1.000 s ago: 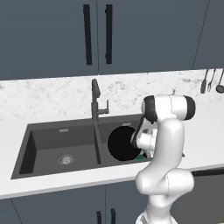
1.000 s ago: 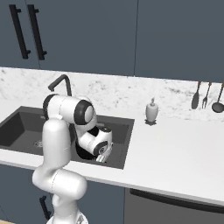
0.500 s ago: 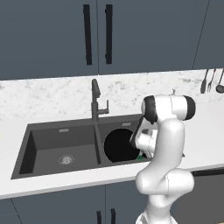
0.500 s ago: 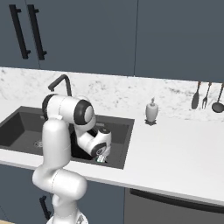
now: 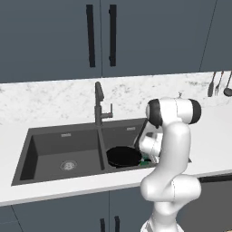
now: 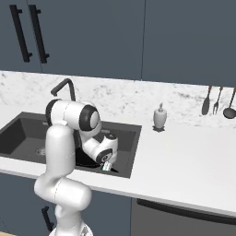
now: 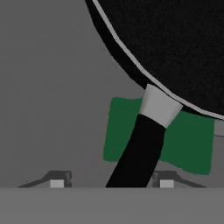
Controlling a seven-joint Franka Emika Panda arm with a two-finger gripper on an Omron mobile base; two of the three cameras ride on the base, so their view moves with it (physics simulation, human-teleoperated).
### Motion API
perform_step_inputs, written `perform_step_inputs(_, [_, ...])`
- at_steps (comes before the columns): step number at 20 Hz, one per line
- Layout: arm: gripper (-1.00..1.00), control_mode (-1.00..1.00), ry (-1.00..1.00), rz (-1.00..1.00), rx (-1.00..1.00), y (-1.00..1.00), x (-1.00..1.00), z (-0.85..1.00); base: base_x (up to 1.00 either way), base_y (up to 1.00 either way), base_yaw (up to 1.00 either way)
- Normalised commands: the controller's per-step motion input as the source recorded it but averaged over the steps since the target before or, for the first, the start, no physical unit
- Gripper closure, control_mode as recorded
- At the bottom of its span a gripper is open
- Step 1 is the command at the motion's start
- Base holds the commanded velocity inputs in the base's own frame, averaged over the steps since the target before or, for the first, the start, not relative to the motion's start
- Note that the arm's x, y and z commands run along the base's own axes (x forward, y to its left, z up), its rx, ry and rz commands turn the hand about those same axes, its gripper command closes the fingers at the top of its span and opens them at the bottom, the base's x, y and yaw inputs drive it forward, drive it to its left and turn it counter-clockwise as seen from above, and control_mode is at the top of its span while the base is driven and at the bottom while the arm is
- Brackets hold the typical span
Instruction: Pick the pan and sponge and place them into the sink. Then turn on the water.
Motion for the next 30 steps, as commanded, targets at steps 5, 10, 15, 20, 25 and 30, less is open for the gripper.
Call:
perform_step_inputs(5, [-1.00, -1.00, 0.00, 0.00, 0.00, 0.00, 0.13, 0.18, 0.00, 0.00, 0.00])
perform_step_inputs(10, [-1.00, -1.00, 0.00, 0.00, 0.00, 0.00, 0.00, 0.35, 0.00, 0.00, 0.00])
perform_step_inputs(15, [-1.00, -1.00, 0.00, -0.02, 0.01, 0.00, 0.00, 0.53, 0.00, 0.00, 0.00])
perform_step_inputs(20, [-1.00, -1.00, 0.00, -0.02, 0.06, -0.01, 0.00, 0.83, 0.00, 0.00, 0.00])
perform_step_inputs(25, [-1.00, -1.00, 0.09, -0.08, 0.08, -0.05, 0.00, 1.00, 0.00, 0.00, 0.00])
perform_step_inputs(30, [-1.00, -1.00, 0.32, -0.17, 0.00, -0.01, 0.08, 0.83, 0.00, 0.00, 0.00])
